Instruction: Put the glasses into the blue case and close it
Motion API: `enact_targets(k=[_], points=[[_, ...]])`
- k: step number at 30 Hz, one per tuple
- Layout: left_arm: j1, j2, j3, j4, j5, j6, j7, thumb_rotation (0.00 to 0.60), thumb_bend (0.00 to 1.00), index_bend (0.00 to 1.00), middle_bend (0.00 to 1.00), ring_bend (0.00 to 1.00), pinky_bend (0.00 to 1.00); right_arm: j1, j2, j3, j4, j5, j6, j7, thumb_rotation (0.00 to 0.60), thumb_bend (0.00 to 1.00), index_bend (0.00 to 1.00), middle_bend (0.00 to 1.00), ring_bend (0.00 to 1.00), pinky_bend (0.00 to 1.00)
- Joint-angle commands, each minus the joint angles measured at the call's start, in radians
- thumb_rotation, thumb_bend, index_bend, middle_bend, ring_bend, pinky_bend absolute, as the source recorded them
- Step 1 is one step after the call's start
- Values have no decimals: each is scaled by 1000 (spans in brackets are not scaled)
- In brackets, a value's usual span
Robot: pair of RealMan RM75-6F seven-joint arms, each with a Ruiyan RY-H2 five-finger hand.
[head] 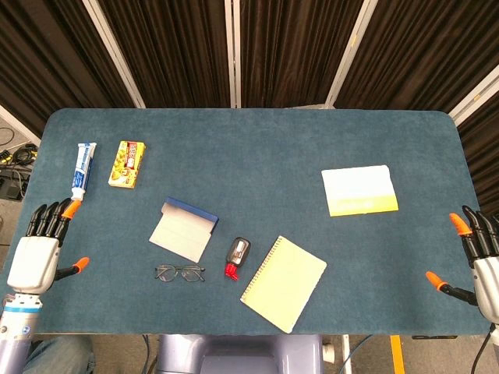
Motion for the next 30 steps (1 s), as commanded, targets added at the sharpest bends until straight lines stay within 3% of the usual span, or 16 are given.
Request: enact_targets(k=[1,7,10,12,20,30], points=[[3,-5,3,3,8,2,9,600,0,0,0,0,0,-1,10,-3,-14,10,-12,-9,600,0,0,0,0,0],[-20,-21,13,-10,28,-52,0,600,0,0,0,0,0,-1,16,-8,-28,5,-20,-21,600,0,0,0,0,0],[-73,-40,27,-30,25,-170,-48,600,0,40,0,0,0,1,15,-12,-31,0,-25,-21,600,0,0,0,0,0],[-100,-67,22,-33,11,-220,-7,600,15,112,0,0,0,2,17,-13,-32,0,-29,-20,600,0,0,0,0,0],[-156,-212,-9,-65,-134,-336,220,600,294,373,0,0,0,4,18,-15,-32,-6,-32,-14,600,0,0,0,0,0],[-183,-385,-16,-40,-276,-347,425,600,338,438,0,0,0,4,25,-19,-29,-5,-35,17,600,0,0,0,0,0]])
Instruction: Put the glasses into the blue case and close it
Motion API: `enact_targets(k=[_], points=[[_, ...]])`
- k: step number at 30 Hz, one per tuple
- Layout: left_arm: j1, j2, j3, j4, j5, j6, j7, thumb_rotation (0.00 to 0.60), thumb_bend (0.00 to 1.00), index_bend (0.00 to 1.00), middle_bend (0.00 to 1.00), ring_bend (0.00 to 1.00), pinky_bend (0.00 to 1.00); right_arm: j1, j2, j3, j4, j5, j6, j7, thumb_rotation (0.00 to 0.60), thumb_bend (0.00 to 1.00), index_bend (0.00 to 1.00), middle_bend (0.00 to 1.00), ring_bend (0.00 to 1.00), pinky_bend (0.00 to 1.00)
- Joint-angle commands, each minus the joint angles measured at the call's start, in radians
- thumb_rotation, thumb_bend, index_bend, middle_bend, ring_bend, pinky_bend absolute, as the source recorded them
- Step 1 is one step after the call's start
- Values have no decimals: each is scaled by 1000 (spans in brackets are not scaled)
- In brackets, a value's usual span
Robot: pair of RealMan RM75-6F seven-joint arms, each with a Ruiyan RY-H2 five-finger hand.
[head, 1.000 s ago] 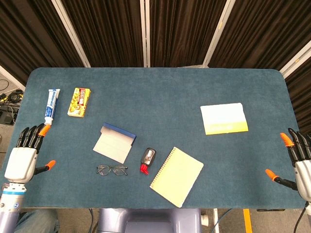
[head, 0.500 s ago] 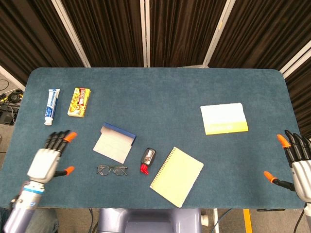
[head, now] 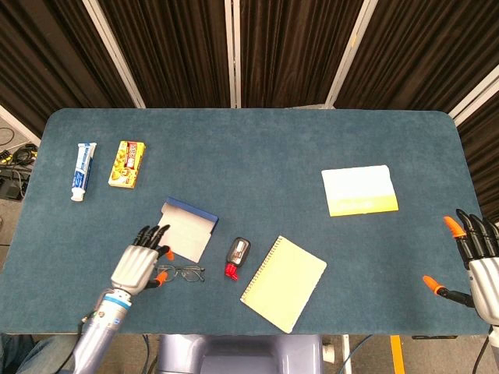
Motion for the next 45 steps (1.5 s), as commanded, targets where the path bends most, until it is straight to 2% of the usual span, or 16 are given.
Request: enact_targets(k=[1,15,30,40,45], points=[[-11,-55,-3,17,-49,2,55,600,348,443,0,0,0,0,0,-1,0,-3,0,1,600,0,0,0,0,0],[-30,-109,-5,57,-108,10,88,600,433,454,0,0,0,3,2,-1,2,1,-6,7,600,0,0,0,0,0],[-48,-147,1,103,-140,-5,76,600,457,457,0,0,0,2,5,-1,3,2,-4,17,600,0,0,0,0,0],[-54,-160,7,121,-149,-4,78,600,463,550,0,0,0,3,5,-2,3,3,-6,20,600,0,0,0,0,0],[-56,-148,8,114,-140,3,67,600,505,577,0,0,0,3,4,-2,4,1,-5,19,600,0,0,0,0,0]])
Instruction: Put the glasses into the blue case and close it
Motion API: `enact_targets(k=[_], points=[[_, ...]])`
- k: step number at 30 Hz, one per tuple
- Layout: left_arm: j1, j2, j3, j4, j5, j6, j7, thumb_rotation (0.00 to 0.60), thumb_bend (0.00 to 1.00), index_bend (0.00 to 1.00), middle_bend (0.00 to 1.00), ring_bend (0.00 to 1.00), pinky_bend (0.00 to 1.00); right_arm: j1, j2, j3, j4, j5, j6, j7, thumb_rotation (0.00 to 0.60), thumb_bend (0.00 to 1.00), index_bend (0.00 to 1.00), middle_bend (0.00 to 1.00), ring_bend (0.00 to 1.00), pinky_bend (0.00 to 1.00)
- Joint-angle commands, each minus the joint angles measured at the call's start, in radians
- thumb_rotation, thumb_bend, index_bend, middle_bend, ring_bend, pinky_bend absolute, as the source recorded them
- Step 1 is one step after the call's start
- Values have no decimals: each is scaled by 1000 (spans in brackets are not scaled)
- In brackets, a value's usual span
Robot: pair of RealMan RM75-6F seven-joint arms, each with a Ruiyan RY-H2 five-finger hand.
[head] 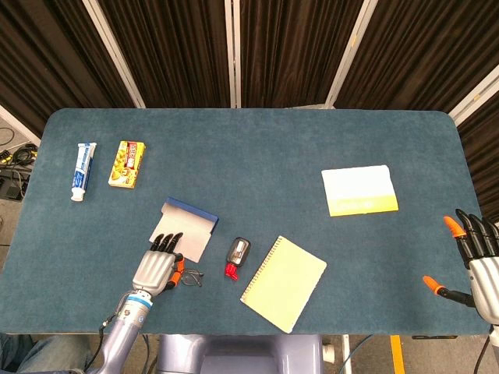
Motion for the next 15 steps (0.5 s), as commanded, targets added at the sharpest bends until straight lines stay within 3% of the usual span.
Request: enact_targets(k=[1,9,15], points=[[-1,10,1,-6,13,4,-12,600,505,582,0,0,0,0,0,0,0,0,0,0,600,0,0,0,0,0],[-24,77,-12,-10,114,7,-96,600,513,602,0,0,0,0,-2,-1,1,-3,0,-4,600,0,0,0,0,0],[-82,115,-81,40,142,-28,-153,600,511,603,0,0,0,4,-8,-1,-1,5,-12,-25,600,0,0,0,0,0]])
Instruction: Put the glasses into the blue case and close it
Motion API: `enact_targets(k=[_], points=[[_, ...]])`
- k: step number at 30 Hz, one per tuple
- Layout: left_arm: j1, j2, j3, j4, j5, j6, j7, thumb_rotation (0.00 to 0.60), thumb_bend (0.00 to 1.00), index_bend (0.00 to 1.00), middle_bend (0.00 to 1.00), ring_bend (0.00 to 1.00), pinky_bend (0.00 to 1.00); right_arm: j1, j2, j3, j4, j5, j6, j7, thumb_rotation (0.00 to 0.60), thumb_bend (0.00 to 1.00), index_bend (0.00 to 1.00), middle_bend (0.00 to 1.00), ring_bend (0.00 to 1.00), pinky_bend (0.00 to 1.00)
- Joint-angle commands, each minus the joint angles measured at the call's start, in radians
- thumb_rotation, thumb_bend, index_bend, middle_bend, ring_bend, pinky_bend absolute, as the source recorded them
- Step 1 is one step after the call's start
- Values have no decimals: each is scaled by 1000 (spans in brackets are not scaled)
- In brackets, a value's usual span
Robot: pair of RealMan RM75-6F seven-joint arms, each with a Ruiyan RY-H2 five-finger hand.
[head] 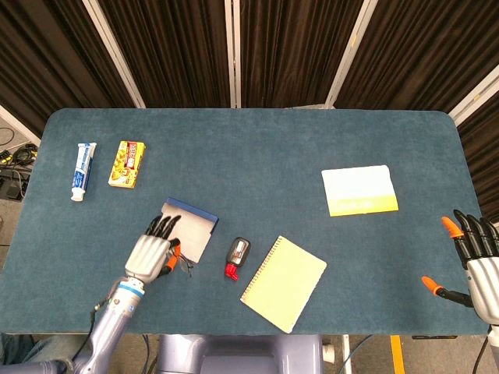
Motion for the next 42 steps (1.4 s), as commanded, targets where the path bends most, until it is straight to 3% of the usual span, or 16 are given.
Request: enact_targets(k=[1,5,10,27,30,32,34,36,42], points=[[-43,18,-43,37,2,-34,-18,600,511,605,0,0,0,2,-4,1,-1,5,-5,-9,600,0,0,0,0,0],[-93,7,-86,100,-8,-81,-51,600,511,610,0,0,0,6,-8,4,-3,17,-14,-22,600,0,0,0,0,0],[-140,-21,-103,177,-26,-138,-76,600,512,612,0,0,0,10,-11,10,-2,37,-26,-34,600,0,0,0,0,0],[-213,-112,-73,453,34,-191,-206,600,507,602,0,0,0,18,-22,23,4,87,-53,-61,600,0,0,0,0,0],[-213,-111,-65,464,47,-187,-229,600,401,437,0,0,0,19,-23,23,3,89,-56,-63,600,0,0,0,0,0],[-209,-109,-58,468,64,-171,-247,600,254,204,0,0,0,19,-23,23,3,89,-57,-65,600,0,0,0,0,0],[-204,-104,-48,469,79,-158,-261,600,179,58,0,0,0,19,-23,23,3,88,-56,-65,600,0,0,0,0,0],[-201,-100,-41,470,91,-148,-268,600,143,6,0,0,0,19,-23,22,3,88,-55,-64,600,0,0,0,0,0],[-190,-80,-29,450,118,-118,-292,600,126,0,0,0,0,18,-22,22,3,87,-56,-58,600,0,0,0,0,0]])
